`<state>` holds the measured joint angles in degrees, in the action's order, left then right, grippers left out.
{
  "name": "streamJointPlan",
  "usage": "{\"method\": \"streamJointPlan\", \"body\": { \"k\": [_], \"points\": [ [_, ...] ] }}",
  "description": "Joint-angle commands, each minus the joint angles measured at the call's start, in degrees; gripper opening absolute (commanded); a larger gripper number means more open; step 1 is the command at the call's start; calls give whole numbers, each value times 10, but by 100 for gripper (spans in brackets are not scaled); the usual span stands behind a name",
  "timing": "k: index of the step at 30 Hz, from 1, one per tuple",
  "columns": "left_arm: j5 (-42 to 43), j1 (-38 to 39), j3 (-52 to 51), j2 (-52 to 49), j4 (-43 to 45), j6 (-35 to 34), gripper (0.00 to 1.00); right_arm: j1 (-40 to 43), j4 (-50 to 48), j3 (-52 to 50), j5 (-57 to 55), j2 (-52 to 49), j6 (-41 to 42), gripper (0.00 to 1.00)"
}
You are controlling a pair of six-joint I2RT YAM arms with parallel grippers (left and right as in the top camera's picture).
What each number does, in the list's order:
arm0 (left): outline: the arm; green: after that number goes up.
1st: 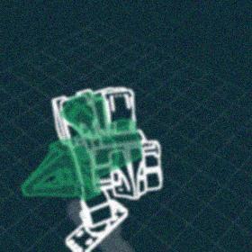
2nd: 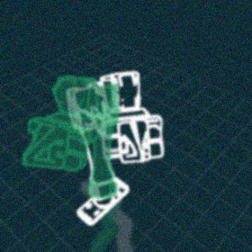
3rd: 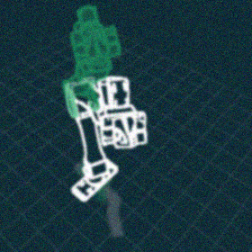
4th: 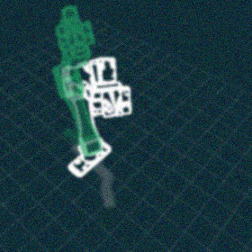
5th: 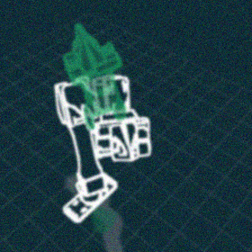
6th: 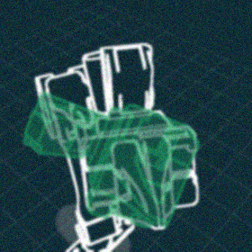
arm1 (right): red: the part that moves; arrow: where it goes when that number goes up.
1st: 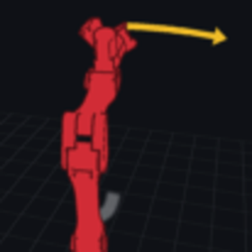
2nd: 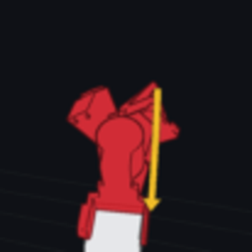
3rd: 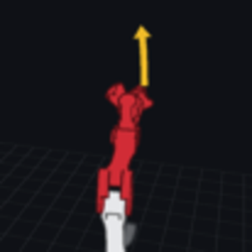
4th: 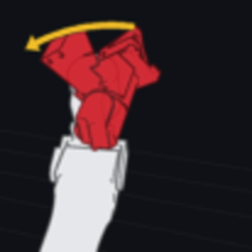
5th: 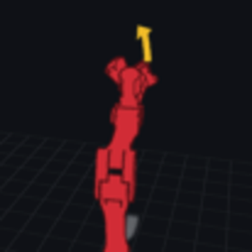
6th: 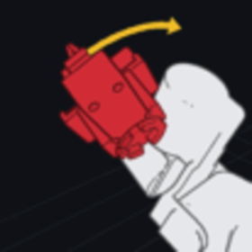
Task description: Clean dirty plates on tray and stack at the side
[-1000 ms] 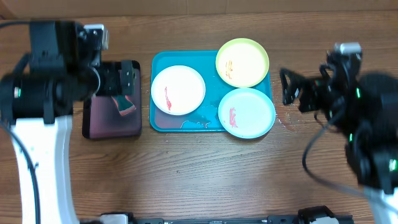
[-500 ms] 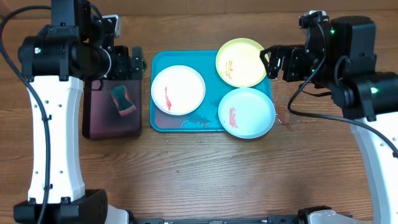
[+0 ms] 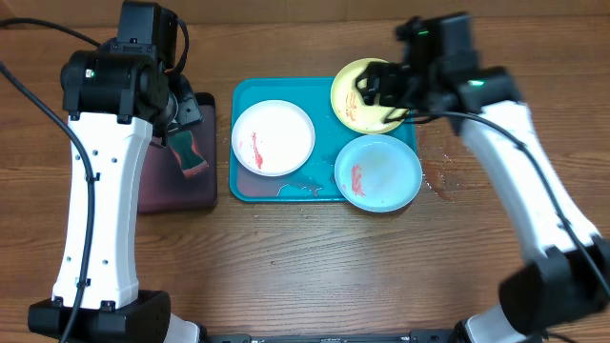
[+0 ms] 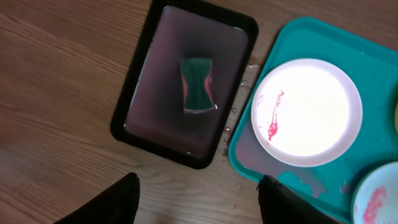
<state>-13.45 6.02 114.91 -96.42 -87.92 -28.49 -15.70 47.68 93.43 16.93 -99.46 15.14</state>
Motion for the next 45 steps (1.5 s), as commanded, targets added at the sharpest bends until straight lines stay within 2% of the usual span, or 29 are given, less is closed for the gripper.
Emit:
{"method": "streamJointPlan", "body": {
  "k": [1, 4, 5, 6, 8, 9, 12, 20, 25, 28, 37, 45],
  "points": [
    [-28, 2, 14, 0, -1, -35, 73, -44, -24, 12, -26, -44, 30, 73],
    [-15, 2, 14, 0, -12, -32, 88, -76, -45, 12, -74, -80, 38, 69],
    [-13, 2, 14, 0, -15, -32, 90, -83, -50, 12, -89, -90, 43, 67],
    [-11, 2, 14, 0, -15, -32, 85, -90, -55, 12, -101, -101, 44, 66],
    [-11, 2, 14, -1, -16, -32, 64, -101, -65, 11, -113, -123, 44, 63],
    [-11, 2, 14, -3, -16, -32, 57, -104, -70, 11, -114, -134, 44, 62],
    [-24, 2, 14, -14, -16, -35, 51, -110, -86, 11, -113, -168, 47, 56],
    [-41, 1, 13, -76, -25, -80, 47, -114, -126, 11, -112, -228, 60, 45],
    [-41, 1, 13, -115, -24, -80, 44, -117, -143, 11, -92, -248, 61, 40],
    [-41, 1, 13, -119, -22, -80, 43, -121, -149, 11, -94, -256, 61, 35],
    [-35, 1, 13, -119, -17, -79, 47, -140, -154, 10, -94, -287, 61, 32],
    [-35, 1, 12, -119, -9, -79, 45, -142, -152, 5, -108, -290, 64, 24]
  ]
}}
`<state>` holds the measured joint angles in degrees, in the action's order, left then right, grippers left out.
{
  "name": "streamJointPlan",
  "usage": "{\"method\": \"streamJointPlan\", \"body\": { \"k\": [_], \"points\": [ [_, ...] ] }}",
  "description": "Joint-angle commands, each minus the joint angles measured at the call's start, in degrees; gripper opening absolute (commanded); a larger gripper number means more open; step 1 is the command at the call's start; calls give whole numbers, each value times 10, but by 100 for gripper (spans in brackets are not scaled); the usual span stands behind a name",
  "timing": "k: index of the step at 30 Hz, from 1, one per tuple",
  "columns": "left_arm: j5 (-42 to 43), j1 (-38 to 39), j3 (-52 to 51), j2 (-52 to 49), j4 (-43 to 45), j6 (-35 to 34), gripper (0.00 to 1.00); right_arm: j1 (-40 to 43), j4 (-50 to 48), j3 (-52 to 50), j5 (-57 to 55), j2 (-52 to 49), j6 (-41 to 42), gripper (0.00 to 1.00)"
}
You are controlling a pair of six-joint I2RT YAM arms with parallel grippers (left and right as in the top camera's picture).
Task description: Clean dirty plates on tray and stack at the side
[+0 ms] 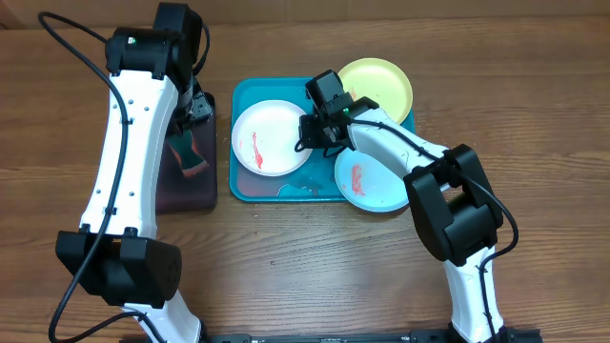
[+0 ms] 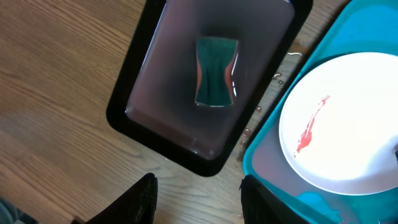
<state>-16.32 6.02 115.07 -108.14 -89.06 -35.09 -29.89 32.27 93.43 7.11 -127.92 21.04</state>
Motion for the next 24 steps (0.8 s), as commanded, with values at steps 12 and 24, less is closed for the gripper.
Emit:
{"method": "streamJointPlan", "body": {
  "k": [12, 24],
  "points": [
    [-6, 1, -35, -2, 29, -38, 42, 0, 28, 3, -21, -7, 4, 4],
    [32, -23, -214, -2, 144, -43, 40, 0, 56, 3, -21, -7, 4, 4]
  ]
}}
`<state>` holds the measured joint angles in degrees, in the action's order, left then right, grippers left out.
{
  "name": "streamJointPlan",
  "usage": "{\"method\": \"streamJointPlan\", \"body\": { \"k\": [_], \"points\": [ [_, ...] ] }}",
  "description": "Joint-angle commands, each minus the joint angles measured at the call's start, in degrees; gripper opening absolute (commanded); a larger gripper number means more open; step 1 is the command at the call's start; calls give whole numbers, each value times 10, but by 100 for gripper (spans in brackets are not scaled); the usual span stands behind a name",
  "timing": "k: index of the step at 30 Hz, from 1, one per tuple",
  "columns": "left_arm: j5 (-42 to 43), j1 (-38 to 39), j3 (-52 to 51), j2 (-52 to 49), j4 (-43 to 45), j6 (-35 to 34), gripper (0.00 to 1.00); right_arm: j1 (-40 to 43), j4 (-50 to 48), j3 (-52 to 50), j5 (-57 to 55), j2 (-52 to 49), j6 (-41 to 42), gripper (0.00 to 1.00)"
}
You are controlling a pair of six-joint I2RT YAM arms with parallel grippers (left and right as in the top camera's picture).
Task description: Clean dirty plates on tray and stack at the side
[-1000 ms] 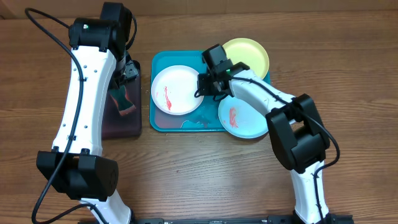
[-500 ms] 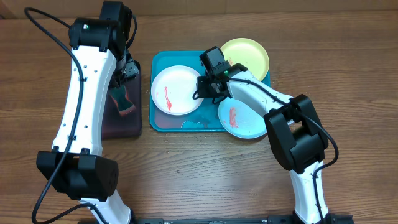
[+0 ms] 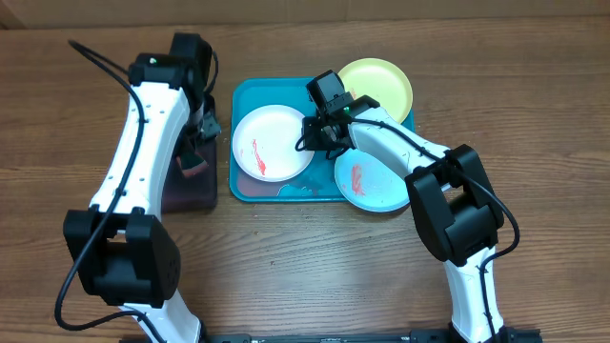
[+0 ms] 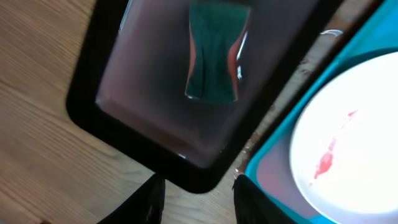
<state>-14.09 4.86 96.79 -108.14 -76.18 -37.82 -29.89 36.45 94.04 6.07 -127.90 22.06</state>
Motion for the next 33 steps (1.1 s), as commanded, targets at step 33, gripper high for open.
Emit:
{"method": "streamJointPlan", "body": {
  "k": [33],
  "points": [
    [-1, -56, -262, -2, 449, 72, 34, 0, 35, -3, -11, -7, -8, 4]
  ]
}}
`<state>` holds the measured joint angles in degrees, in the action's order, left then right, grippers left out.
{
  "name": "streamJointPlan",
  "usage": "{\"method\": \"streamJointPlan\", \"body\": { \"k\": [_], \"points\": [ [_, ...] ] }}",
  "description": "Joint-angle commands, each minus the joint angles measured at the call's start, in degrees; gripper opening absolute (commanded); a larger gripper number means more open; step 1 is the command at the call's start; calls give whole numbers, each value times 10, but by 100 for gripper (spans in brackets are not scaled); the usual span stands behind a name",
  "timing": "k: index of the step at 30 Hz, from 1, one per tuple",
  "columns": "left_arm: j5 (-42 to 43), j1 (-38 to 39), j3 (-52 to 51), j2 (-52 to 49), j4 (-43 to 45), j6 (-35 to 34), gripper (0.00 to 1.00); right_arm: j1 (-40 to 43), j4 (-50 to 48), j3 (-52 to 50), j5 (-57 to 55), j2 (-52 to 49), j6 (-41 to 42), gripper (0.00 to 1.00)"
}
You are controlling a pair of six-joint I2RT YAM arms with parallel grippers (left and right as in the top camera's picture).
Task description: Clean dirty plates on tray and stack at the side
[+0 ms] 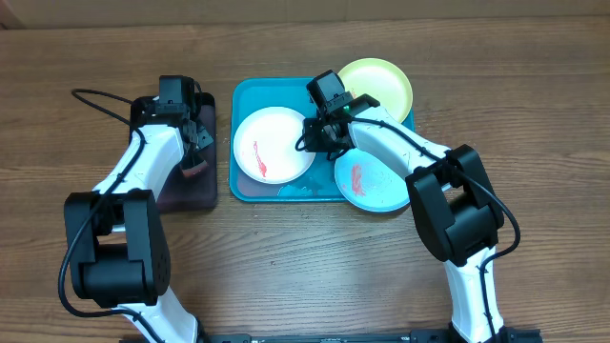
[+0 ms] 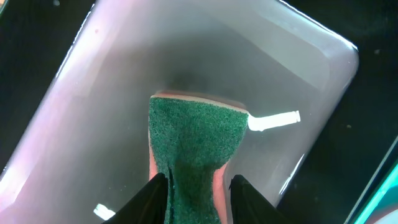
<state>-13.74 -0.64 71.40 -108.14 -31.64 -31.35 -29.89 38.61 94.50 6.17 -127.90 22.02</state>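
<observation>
A green sponge with pink sides (image 2: pixel 196 134) lies in the wet black tray (image 2: pixel 37 43). My left gripper (image 2: pixel 198 182) is down in that tray, open, one finger on each side of the sponge. Overhead, the left gripper (image 1: pixel 191 145) covers most of the sponge (image 1: pixel 195 170). On the teal tray (image 1: pixel 250 187) lie a white plate (image 1: pixel 272 143) with a red smear, a blue plate (image 1: pixel 381 176) with a red smear, and a yellow plate (image 1: pixel 381 86). My right gripper (image 1: pixel 310 138) is pinched on the white plate's right rim.
The black tray (image 1: pixel 176 195) sits just left of the teal tray, whose edge (image 2: pixel 388 186) shows at the lower right of the left wrist view. Water drops lie on the wood right of the teal tray. Bare wood stretches along the table's front.
My left gripper has dropped from above the black tray into it, and its fingers now straddle the sponge. The right gripper and the plates have not moved.
At first my left gripper hung high over the black tray while the right was over the yellow plate. Then the right gripper was at the white plate's right rim and has stayed there. The left gripper was lower at each moment and now straddles the sponge.
</observation>
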Motion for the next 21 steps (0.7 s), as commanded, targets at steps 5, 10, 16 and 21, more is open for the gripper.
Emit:
{"method": "streamJointPlan", "body": {
  "k": [5, 10, 16, 21],
  "points": [
    [-9, -1, -20, -2, 4, 7, 34, 0, 14, -7, -12, -7, -8, 4],
    [-15, -1, -23, -3, 5, 7, 35, 0, 14, -7, -12, -7, -8, 4],
    [-15, -1, -23, -4, 17, 7, 35, 0, 14, -7, -12, -7, -8, 4],
    [-15, -1, -23, -6, 19, 7, 36, 0, 14, -7, -12, -7, -8, 4]
  ]
}}
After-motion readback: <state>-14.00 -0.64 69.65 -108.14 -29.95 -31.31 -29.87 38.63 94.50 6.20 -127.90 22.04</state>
